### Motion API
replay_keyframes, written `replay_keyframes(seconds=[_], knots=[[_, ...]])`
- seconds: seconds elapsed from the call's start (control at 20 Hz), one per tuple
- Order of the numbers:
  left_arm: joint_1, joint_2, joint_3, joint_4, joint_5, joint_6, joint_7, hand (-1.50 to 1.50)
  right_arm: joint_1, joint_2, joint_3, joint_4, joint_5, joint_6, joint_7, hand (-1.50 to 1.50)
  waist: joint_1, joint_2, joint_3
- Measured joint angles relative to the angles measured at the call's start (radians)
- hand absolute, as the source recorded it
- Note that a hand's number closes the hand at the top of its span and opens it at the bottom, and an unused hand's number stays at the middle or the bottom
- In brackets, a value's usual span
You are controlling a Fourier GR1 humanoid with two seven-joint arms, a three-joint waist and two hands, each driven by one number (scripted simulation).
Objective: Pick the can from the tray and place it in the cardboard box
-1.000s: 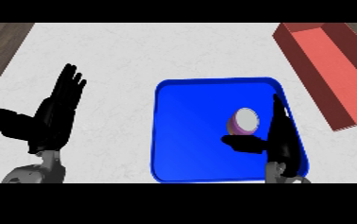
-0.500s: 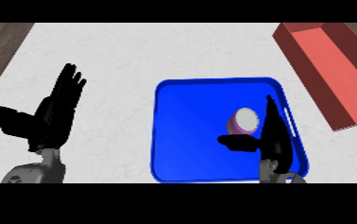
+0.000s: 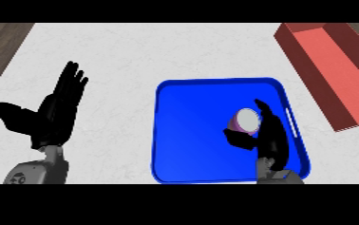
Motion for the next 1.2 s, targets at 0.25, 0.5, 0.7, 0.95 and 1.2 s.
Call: replay_keyframes(seconds=[0.25,0.5,0.7,0.95,1.2], knots=[[0.018,0.000,0.011,-0.044,-0.004,-0.009,0.029,0.00,-0.014,-0.006,0.021,0.015,0.072,0.015,-0.009,1.50,0.000,-0.003,-0.003],[0.003,-0.007,0.025,-0.019,-0.012,-0.024,0.018,0.00,-0.020,-0.009,0.013,0.000,0.131,0.044,-0.008,1.50,-0.001,-0.001,-0.001],[0.011,-0.008,0.031,-0.025,-0.010,-0.033,0.018,0.00,-0.055,-0.018,0.041,0.012,0.200,0.076,-0.032,1.50,0.003,0.000,-0.001],[-0.009,-0.020,0.003,-0.024,-0.014,-0.046,0.019,0.00,-0.188,-0.084,0.198,0.094,0.195,0.241,-0.219,1.50,0.050,0.009,-0.001],[-0.021,-0.026,0.001,-0.007,-0.025,-0.037,0.016,0.00,-0.364,-0.123,0.253,0.164,0.166,0.368,-0.405,1.50,0.038,0.007,0.000]])
